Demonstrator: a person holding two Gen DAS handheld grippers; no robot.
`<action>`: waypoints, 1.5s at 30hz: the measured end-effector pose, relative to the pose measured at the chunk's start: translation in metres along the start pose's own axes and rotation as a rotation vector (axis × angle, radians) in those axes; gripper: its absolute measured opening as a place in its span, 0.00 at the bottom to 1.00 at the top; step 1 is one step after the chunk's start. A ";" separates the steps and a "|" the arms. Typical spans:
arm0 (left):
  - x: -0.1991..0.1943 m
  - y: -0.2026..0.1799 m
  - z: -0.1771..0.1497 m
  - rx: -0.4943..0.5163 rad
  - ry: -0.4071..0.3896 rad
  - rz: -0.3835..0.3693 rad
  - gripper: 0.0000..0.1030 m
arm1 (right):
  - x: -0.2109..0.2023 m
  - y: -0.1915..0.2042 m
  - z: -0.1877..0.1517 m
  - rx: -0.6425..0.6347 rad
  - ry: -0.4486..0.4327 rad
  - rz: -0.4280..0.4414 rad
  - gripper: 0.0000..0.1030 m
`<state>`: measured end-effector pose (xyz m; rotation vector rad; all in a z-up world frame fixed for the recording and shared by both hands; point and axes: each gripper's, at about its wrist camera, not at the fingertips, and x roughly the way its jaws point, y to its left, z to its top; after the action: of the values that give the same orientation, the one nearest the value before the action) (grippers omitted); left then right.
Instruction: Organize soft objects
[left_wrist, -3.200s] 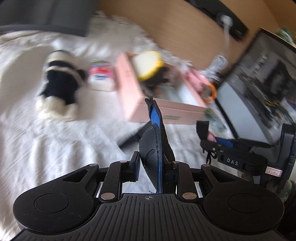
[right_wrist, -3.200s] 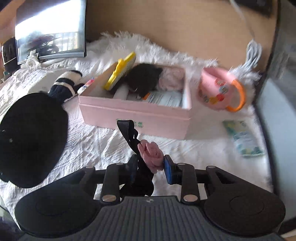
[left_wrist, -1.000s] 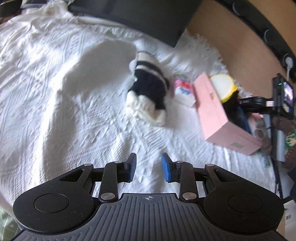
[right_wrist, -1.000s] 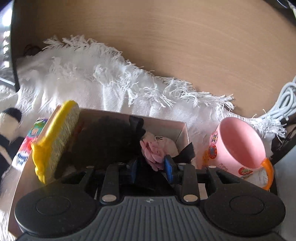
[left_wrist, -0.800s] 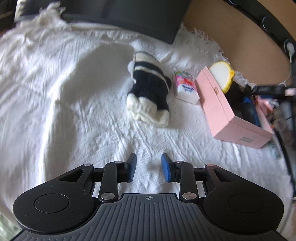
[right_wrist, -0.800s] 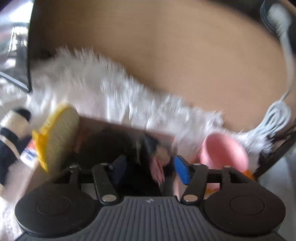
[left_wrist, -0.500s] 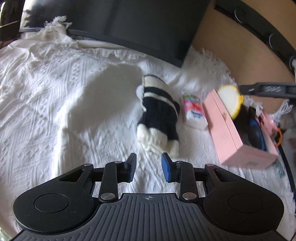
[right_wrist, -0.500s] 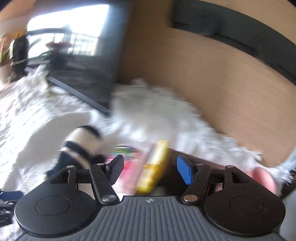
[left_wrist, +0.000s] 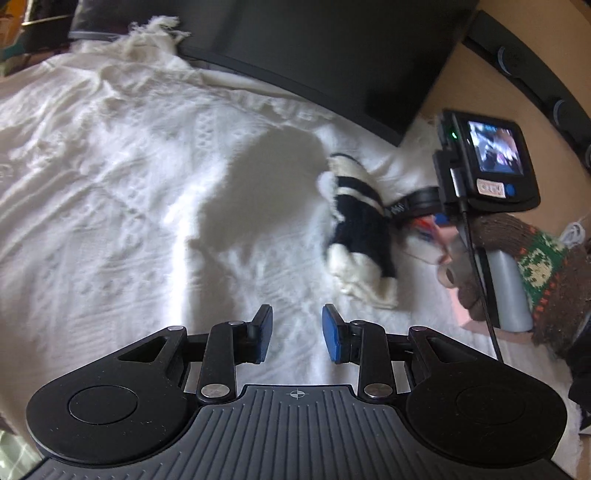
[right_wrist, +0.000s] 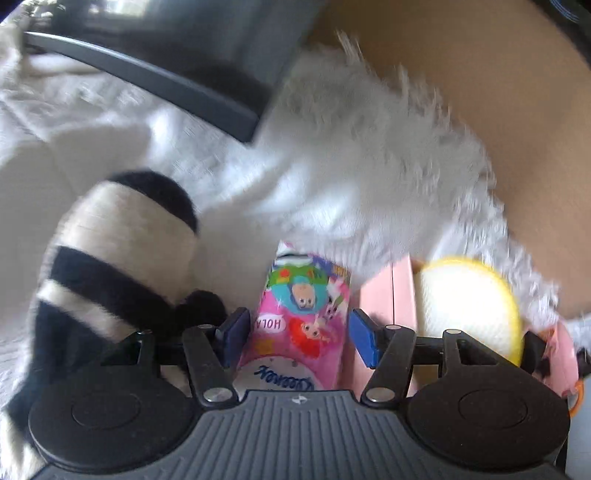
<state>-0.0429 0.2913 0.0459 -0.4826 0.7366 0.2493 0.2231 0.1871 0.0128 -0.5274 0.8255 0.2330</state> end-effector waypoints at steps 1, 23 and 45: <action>0.000 0.004 0.002 -0.006 0.001 0.008 0.31 | -0.002 -0.002 -0.001 0.021 -0.003 0.015 0.46; 0.099 -0.088 0.071 0.355 0.009 0.089 0.32 | -0.147 -0.068 -0.197 -0.091 -0.042 0.230 0.37; 0.103 -0.088 0.062 0.316 0.029 0.060 0.35 | -0.103 -0.138 -0.251 0.326 -0.059 0.229 0.98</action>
<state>0.1011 0.2517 0.0436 -0.1649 0.8032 0.1778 0.0499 -0.0622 -0.0016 -0.1190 0.8465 0.3152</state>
